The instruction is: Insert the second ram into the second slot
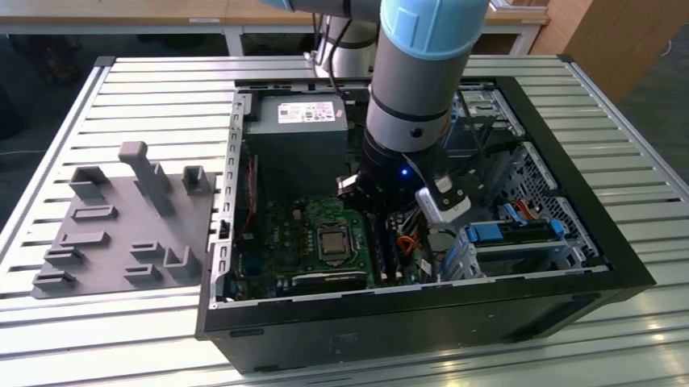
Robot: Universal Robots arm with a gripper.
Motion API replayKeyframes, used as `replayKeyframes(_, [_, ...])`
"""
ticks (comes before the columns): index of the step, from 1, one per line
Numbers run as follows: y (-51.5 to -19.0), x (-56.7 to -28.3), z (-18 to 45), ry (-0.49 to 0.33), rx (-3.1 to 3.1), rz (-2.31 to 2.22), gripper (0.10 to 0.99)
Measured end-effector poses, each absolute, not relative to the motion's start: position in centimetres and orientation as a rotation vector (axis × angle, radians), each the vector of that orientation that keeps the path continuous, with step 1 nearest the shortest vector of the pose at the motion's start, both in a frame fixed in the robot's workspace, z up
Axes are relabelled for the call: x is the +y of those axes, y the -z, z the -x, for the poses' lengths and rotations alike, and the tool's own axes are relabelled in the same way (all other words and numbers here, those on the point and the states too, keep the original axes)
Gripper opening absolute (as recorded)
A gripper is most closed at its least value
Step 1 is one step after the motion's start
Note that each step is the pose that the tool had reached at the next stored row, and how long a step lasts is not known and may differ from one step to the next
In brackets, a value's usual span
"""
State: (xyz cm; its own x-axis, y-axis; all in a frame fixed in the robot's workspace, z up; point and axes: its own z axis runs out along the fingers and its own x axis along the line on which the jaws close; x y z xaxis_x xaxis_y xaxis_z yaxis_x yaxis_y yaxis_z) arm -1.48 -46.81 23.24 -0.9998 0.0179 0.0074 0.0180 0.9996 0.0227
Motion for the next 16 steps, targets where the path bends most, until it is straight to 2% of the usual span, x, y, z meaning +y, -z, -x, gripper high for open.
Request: replayKeyframes(16, [-24.6,-46.8,1.5,0.035,-3.134,0.028,0.106])
